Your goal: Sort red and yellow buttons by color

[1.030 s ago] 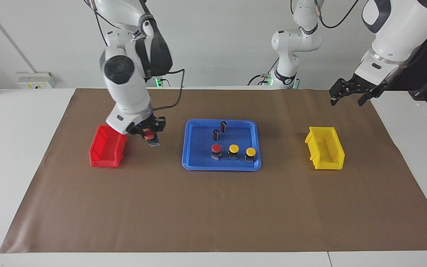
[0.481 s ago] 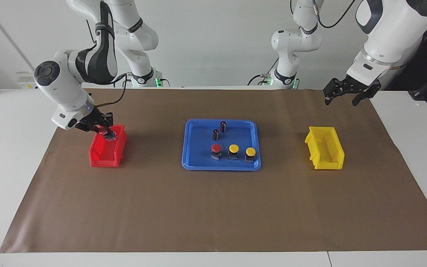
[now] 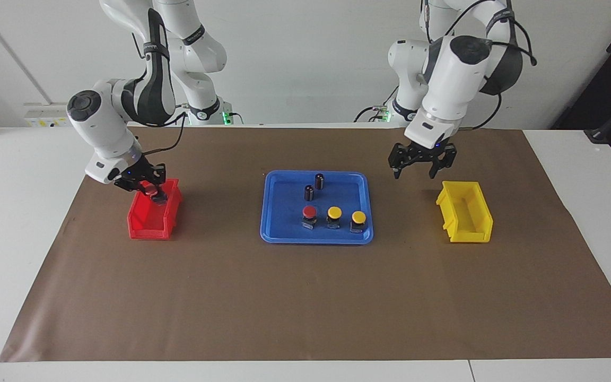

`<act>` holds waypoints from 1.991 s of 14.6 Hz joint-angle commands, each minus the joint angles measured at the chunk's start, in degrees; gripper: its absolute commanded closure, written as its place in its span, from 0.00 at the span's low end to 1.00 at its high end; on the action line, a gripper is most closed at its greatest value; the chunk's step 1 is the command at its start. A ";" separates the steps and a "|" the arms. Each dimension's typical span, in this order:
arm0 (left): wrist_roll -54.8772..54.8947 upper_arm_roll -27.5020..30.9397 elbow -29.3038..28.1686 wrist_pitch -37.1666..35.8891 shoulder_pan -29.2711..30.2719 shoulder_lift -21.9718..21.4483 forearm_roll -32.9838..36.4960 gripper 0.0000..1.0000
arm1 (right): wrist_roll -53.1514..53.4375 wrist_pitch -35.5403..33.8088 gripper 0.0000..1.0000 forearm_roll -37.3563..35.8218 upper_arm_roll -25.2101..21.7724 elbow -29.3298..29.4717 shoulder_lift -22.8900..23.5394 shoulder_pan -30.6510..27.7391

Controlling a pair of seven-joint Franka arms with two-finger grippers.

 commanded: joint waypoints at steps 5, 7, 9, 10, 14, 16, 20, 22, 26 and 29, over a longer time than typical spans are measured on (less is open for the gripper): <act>-6.80 0.86 0.75 11.97 -4.88 10.75 0.42 0.24 | -1.53 2.97 0.61 -0.59 0.66 -3.07 -1.50 -0.95; -6.80 0.95 0.84 12.15 -4.88 11.80 0.51 0.25 | -1.62 2.10 0.21 -0.68 0.66 -2.29 -1.41 -1.03; -6.88 0.86 0.66 12.67 -4.97 12.07 0.51 0.25 | -1.27 -2.27 0.16 -0.68 0.66 2.96 0.25 -0.34; -6.97 0.95 0.75 12.85 -5.49 12.86 0.51 0.25 | -0.83 -6.22 0.05 -0.59 1.01 7.26 1.04 -0.24; -8.29 0.95 0.93 14.17 -6.46 14.09 0.51 0.25 | 10.55 -15.90 0.00 0.29 1.28 21.15 3.95 7.29; -8.29 1.04 1.19 14.17 -6.55 14.62 0.60 0.33 | 18.82 -20.39 0.00 0.29 1.28 28.18 6.75 12.21; -8.29 1.04 1.72 13.56 -5.85 14.71 0.60 0.98 | 24.31 -20.50 0.00 0.64 1.28 30.68 7.82 15.40; -8.47 1.04 3.12 10.33 -6.11 14.02 0.60 0.98 | 24.57 -20.76 0.00 3.96 1.28 32.33 7.91 15.49; -7.42 1.21 11.46 -7.07 -5.41 9.19 0.60 0.98 | 38.85 -19.53 0.00 5.74 1.63 45.31 17.36 24.85; 4.75 1.57 11.74 -12.71 2.73 5.58 0.51 0.99 | 52.84 -17.96 0.00 1.71 1.63 54.99 28.87 34.00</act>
